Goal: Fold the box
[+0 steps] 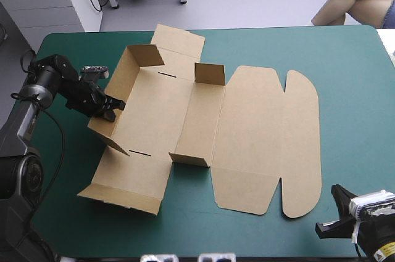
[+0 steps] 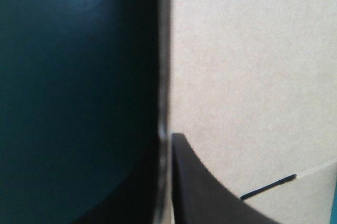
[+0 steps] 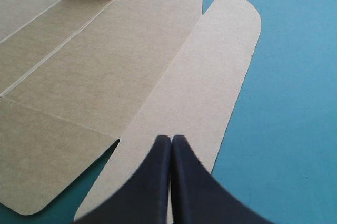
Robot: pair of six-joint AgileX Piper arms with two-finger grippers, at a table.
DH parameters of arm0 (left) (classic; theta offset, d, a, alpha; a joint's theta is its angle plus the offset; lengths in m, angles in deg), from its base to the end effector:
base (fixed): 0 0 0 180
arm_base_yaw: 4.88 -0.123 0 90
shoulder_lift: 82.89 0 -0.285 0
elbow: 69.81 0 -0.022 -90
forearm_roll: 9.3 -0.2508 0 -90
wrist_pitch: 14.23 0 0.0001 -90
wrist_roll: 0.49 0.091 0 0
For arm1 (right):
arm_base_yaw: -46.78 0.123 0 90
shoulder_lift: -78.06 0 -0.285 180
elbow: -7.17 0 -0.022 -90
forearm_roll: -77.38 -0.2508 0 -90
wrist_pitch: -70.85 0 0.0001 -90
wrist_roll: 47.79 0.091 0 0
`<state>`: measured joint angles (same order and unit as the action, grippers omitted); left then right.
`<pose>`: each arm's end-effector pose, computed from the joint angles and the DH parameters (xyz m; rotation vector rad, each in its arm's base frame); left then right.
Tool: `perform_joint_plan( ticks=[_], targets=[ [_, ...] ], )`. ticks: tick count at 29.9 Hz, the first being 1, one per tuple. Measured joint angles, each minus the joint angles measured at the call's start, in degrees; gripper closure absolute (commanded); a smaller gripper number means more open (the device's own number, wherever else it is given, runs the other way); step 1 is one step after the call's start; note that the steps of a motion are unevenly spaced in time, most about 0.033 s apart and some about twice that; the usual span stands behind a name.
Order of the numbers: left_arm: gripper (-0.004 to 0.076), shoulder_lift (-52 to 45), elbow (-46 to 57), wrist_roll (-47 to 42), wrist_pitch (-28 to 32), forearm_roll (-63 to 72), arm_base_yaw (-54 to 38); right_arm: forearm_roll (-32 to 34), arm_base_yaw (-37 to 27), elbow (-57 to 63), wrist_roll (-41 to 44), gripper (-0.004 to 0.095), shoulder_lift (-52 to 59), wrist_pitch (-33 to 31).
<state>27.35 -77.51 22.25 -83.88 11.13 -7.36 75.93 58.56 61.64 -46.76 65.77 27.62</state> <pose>0.3626 -0.0141 0.2725 0.3639 2.8791 -0.4468 0.0278 0.0074 0.2717 -0.1742 1.9157 0.1792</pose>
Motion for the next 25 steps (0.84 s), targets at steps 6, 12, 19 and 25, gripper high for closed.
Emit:
perform_joint_plan(
  ticks=[6,12,19,25],
  targets=[
    [0.0732,0.0,-4.2,-1.3,-0.6,-5.9,3.2,0.0,0.0,0.0,0.0,0.0928,0.0,0.1],
    [0.0732,0.2,-5.1,-1.0,-0.2,-21.5,11.4,0.0,0.0,0.0,0.0,0.0928,0.0,0.1],
    [0.0732,0.4,-5.2,3.5,1.2,-32.8,21.7,0.0,0.0,0.0,0.0,0.0928,0.0,0.1],
    [0.0732,0.4,-5.2,7.2,9.0,-50.6,30.5,0.0,0.0,0.0,0.0,0.0928,0.0,0.1]
  ],
)
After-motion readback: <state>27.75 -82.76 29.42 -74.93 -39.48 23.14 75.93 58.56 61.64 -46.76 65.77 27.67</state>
